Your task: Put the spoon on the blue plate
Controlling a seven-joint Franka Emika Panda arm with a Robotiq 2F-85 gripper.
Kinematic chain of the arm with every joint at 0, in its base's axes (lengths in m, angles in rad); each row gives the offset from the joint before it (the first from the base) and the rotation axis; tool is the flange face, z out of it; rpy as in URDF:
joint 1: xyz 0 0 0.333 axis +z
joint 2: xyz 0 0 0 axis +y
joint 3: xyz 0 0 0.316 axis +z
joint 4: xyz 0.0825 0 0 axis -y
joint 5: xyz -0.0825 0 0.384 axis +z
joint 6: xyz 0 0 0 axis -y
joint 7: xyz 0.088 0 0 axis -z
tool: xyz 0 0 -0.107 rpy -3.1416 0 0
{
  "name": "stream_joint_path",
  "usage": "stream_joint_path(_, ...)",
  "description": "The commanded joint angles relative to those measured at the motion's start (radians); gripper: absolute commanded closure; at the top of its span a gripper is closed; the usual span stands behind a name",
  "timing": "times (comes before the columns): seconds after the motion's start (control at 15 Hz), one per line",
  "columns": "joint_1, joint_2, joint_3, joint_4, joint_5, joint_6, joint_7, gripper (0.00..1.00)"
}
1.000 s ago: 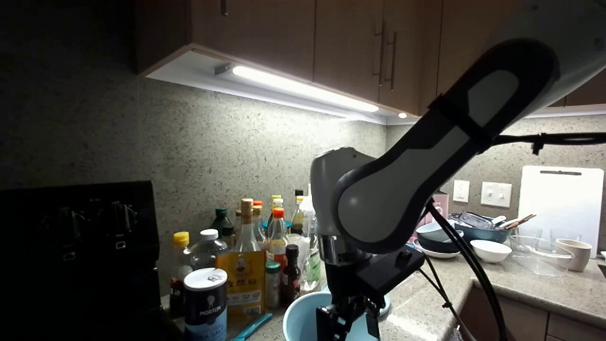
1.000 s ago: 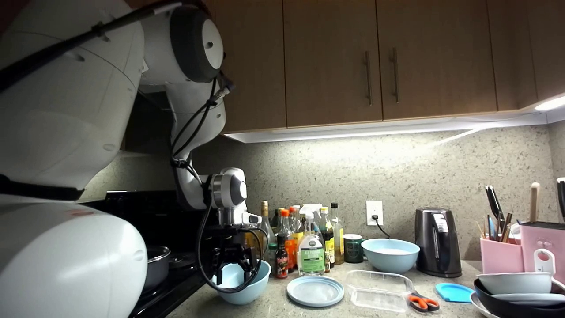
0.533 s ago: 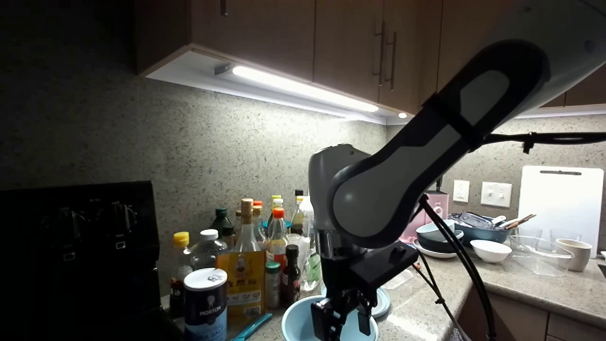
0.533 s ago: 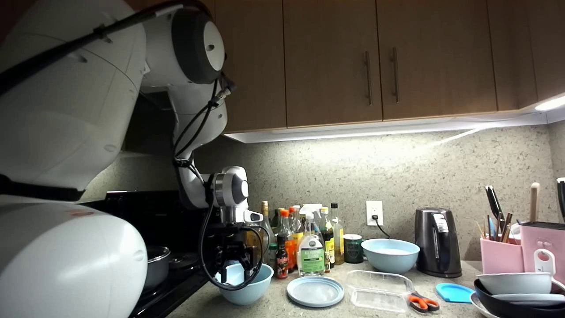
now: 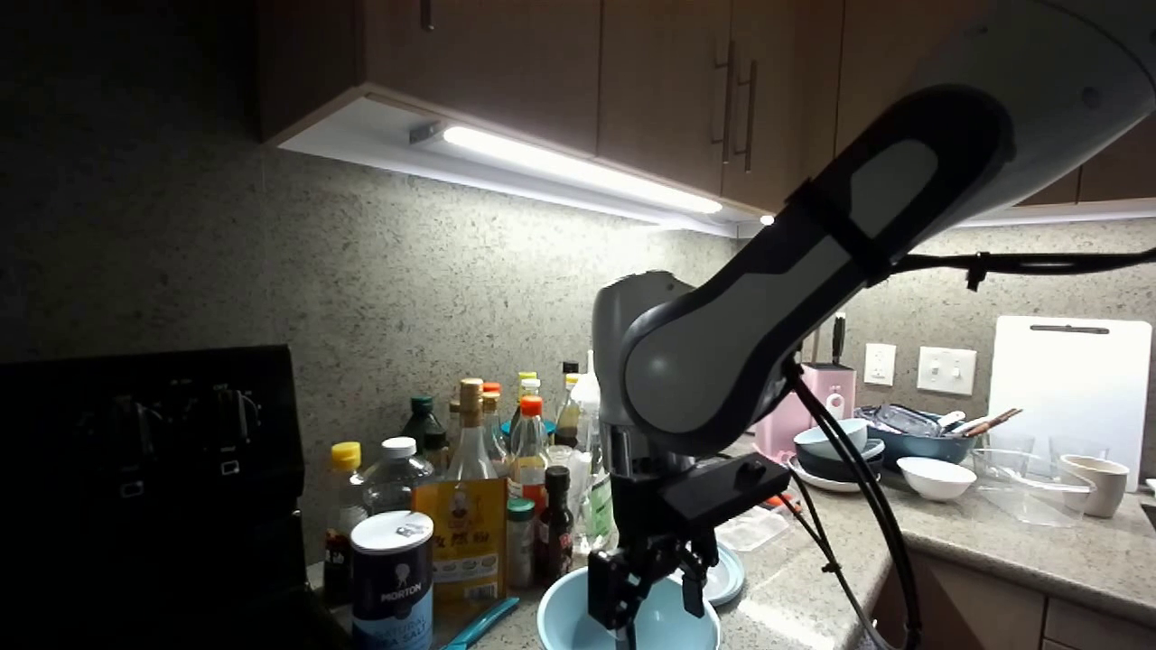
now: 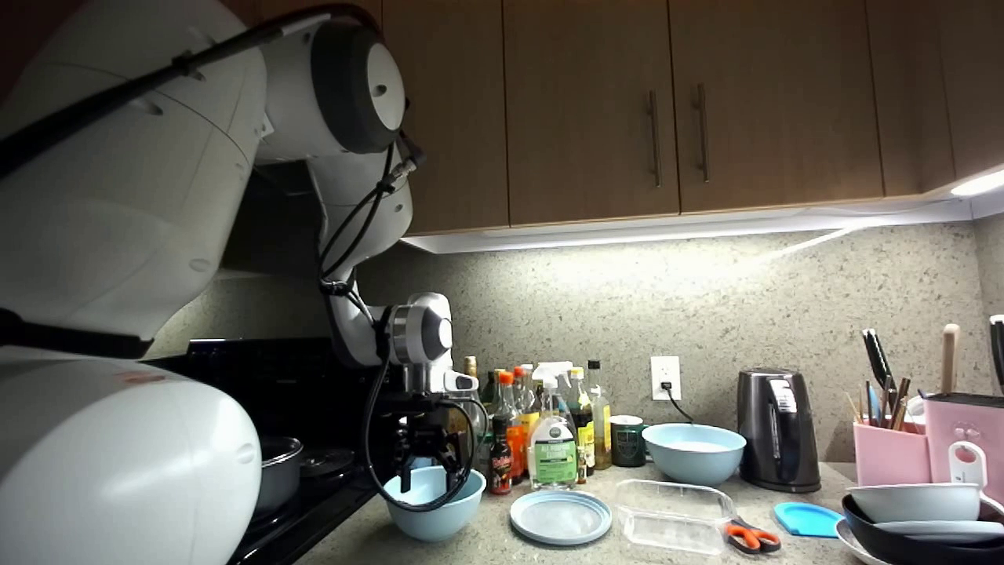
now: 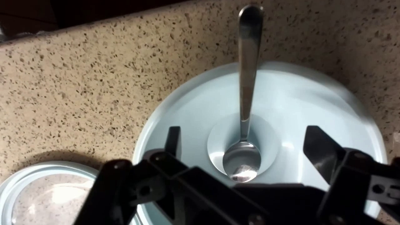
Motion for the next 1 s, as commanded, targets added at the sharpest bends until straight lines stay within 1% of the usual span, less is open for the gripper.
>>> stream_joint_path(0.0,-0.008,0.058,-0.007,0.048,0.040,-0.023,-0.027,0.00)
stream_joint_path(0.33,-0.011,0.127,-0.021,0.112,0.070,-0.060,-0.030,0.00)
stream_joint_path(0.4,-0.009,0.142,-0.023,0.132,0.073,-0.076,-0.027,0.25)
stream_joint_path(0.47,-0.005,0.156,-0.026,0.152,0.072,-0.093,-0.023,0.26)
stream_joint_path(0.53,-0.003,0.168,-0.029,0.168,0.070,-0.105,-0.018,0.32)
stream_joint_path(0.6,0.002,0.179,-0.032,0.186,0.064,-0.118,-0.011,0.40)
stream_joint_path(0.93,0.007,0.221,-0.035,0.253,0.066,-0.157,-0.005,0.73)
